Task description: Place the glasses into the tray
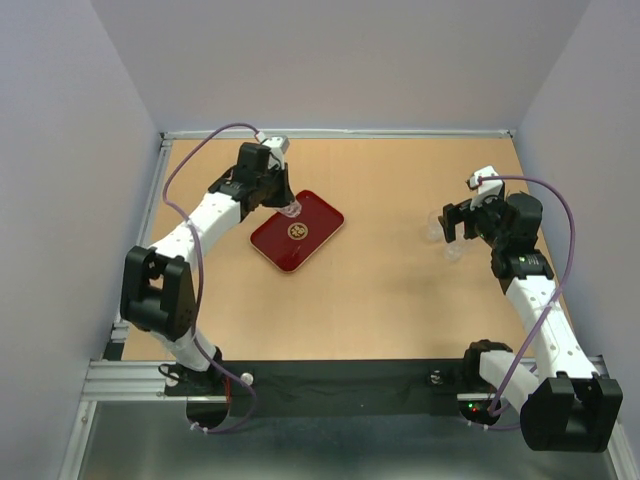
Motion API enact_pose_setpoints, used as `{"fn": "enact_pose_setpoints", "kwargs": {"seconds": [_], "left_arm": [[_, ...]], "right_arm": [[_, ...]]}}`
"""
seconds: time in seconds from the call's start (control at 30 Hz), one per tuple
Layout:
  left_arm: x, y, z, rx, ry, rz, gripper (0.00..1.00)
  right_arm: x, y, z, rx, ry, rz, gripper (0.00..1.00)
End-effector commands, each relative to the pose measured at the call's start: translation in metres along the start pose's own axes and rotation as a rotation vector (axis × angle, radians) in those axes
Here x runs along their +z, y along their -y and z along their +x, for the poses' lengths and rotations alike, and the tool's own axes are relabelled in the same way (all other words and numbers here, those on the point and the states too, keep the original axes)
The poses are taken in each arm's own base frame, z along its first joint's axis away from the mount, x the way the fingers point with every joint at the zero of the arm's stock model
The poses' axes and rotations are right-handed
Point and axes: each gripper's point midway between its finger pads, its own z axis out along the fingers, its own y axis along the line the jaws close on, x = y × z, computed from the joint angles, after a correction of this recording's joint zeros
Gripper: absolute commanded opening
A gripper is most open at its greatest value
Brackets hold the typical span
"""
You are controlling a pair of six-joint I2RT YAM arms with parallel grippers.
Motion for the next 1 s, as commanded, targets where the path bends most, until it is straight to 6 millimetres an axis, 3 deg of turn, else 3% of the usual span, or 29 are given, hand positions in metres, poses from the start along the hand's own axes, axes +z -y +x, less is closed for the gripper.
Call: {"fn": "enact_pose_setpoints", "kwargs": {"seconds": [0.0,0.47,0.8,0.87,0.97], "left_arm": [[0.005,0.008,-0.033,0.089,0.059,-0.04,0.0],[0.057,0.023,-0.036,0.208,-0.015,-0.146,0.0],[0.094,0.021,-0.022,0.251,-0.09,-0.202,0.0],[0.097,0.023,-0.024,0.256,-0.088,-0.21,0.04],[0.102,0.023,-0.024,0.259,-0.096,-0.22,0.21]], "right_arm": [[-0.002,0.003,-0.004,-0.021,0.017,0.014,1.0],[-0.001,0.006,-0.001,-0.028,0.006,0.032,1.0],[-0.001,0.008,0.0,-0.033,0.0,0.041,1.0],[-0.001,0.009,-0.001,-0.037,0.0,0.044,1.0],[-0.001,0.009,0.0,-0.036,-0.002,0.046,1.0]]}}
